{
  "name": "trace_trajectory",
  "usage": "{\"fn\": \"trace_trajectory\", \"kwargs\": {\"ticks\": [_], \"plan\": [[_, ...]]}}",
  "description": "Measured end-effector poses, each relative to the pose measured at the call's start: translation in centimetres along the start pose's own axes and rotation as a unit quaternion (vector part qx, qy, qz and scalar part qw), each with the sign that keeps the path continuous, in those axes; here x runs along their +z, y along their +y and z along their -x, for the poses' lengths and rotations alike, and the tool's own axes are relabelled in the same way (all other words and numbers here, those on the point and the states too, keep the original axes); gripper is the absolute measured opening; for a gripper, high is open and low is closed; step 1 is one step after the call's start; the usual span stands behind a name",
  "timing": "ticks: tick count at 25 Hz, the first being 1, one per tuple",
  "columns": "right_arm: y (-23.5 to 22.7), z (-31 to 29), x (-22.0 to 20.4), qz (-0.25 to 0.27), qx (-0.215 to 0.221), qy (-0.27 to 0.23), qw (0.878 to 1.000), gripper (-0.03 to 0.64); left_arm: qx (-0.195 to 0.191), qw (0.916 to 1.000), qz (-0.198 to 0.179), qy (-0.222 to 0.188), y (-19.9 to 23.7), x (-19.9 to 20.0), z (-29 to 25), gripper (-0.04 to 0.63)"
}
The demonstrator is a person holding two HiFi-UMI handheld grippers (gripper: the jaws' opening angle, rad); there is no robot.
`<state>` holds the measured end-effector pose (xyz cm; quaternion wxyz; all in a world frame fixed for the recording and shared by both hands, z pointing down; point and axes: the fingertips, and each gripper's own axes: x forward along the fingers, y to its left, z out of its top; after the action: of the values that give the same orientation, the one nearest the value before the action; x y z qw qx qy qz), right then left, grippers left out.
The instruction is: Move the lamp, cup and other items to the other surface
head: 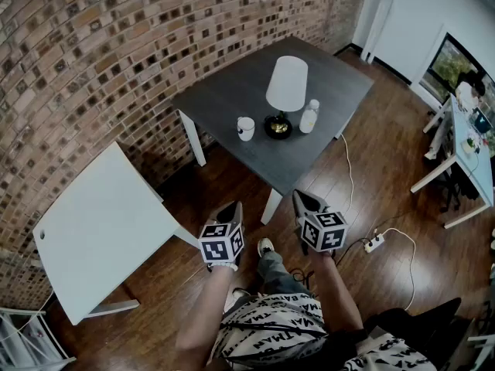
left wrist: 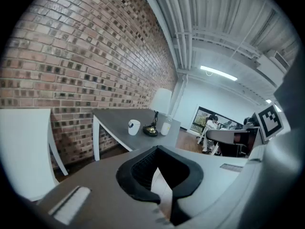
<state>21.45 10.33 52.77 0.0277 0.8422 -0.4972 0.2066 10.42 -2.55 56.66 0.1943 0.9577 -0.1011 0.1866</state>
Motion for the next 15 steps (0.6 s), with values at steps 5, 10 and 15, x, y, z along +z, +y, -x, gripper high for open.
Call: {"fn": "trace_trajectory", "kwargs": {"ticks": [5,10,15], "plan": [[-0.3,-3.9,0.5,-0.006,0.004,-0.013,1.0,0.023,0.006,1.0,-0.004,0.001,1.5,1.2,-2.1,0.002],[-0.5,-10.5,1.5,-0.009,0.029,-0.01,0.999,0.146,0.012,0.9999,-0.003,-0.005,3.4,3.0,-4.7,0.002],[-1.4,-19.0,2.0,-0.005,0.036,0.015,0.999,0.381,0.019,0.9998,-0.008,0.006,5.4,4.1,-8.2,0.002]]}}
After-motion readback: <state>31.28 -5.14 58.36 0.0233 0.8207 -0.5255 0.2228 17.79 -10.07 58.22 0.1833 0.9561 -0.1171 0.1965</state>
